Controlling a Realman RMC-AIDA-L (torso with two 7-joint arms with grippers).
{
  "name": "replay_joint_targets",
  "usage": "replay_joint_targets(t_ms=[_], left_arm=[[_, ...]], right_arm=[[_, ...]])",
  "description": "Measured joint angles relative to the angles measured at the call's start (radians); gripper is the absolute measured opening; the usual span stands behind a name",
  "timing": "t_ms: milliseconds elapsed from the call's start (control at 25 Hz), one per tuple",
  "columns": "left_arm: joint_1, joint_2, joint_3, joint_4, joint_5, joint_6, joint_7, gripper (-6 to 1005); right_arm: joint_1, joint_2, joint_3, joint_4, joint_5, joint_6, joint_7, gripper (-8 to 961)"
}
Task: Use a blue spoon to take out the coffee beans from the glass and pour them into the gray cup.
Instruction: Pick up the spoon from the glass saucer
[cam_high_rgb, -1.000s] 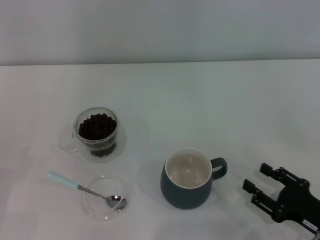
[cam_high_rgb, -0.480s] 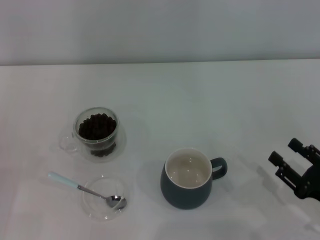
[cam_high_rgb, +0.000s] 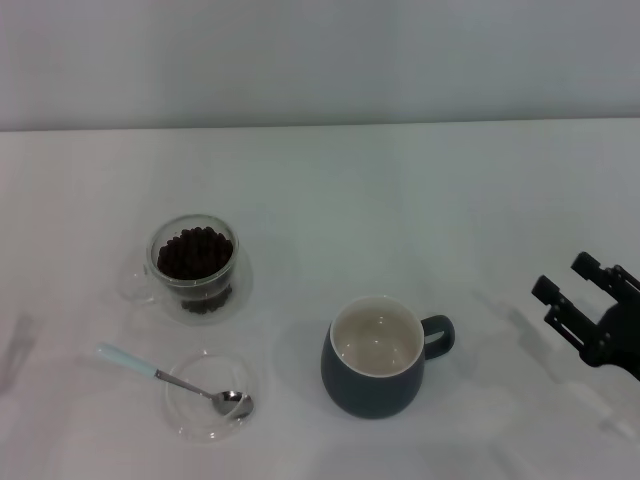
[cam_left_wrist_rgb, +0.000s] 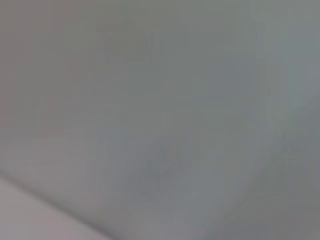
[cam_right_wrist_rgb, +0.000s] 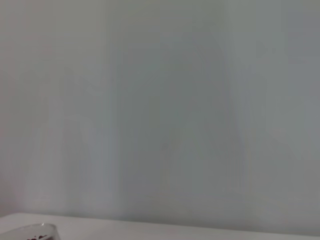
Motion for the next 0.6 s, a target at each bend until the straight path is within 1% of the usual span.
replay_joint_targets(t_ms=[80, 120, 200, 240, 280, 320, 360, 440, 480, 520, 600], left_arm=[[-0.014, 0.0, 0.008, -0.043, 0.005, 0.002, -0.038, 877], [-0.014, 0.0, 0.008, -0.043, 0.005, 0.002, -0.038, 877], [-0.028, 0.0, 0.04, -0.07, 0.006, 0.003, -0.116, 877], [-0.035, 0.003, 0.069, -0.075, 0.006, 0.002, -0.185, 877], [-0.035, 0.003, 0.069, -0.075, 0.006, 0.002, -0.185, 877], [-0.043, 0.005, 0.104, -0.075, 0.006, -0.003, -0.248, 877], [-0.045, 0.005, 0.111, -0.075, 0.007, -0.004, -0.255, 877], [-0.063, 0.007, 0.172, -0.076, 0.007, -0.021, -0.32, 877], [-0.074, 0.008, 0.209, -0.077, 0.007, -0.041, -0.365, 877], [-0.077, 0.008, 0.217, -0.077, 0.007, -0.048, -0.38, 877], [-0.092, 0.012, 0.27, -0.077, 0.008, -0.095, -0.462, 877]], right_arm=[[0.015, 0.0, 0.0, 0.0, 0.0, 0.012, 0.005, 664], [0.02, 0.0, 0.0, 0.0, 0.0, 0.018, 0.006, 664], [0.03, 0.0, 0.001, 0.0, 0.0, 0.024, 0.009, 664], [0.035, 0.0, 0.001, 0.0, 0.0, 0.026, 0.011, 664], [0.038, 0.0, 0.001, 0.0, 0.0, 0.027, 0.012, 664], [0.042, 0.0, 0.001, 0.0, 0.0, 0.029, 0.013, 663], [0.045, 0.0, 0.001, 0.0, -0.001, 0.03, 0.013, 663], [0.049, 0.0, 0.001, 0.0, -0.001, 0.032, 0.015, 663], [0.051, 0.0, 0.001, 0.0, -0.002, 0.032, 0.016, 663], [0.052, 0.0, 0.002, 0.0, -0.002, 0.032, 0.018, 663], [0.052, 0.0, 0.002, 0.0, -0.002, 0.032, 0.019, 663]])
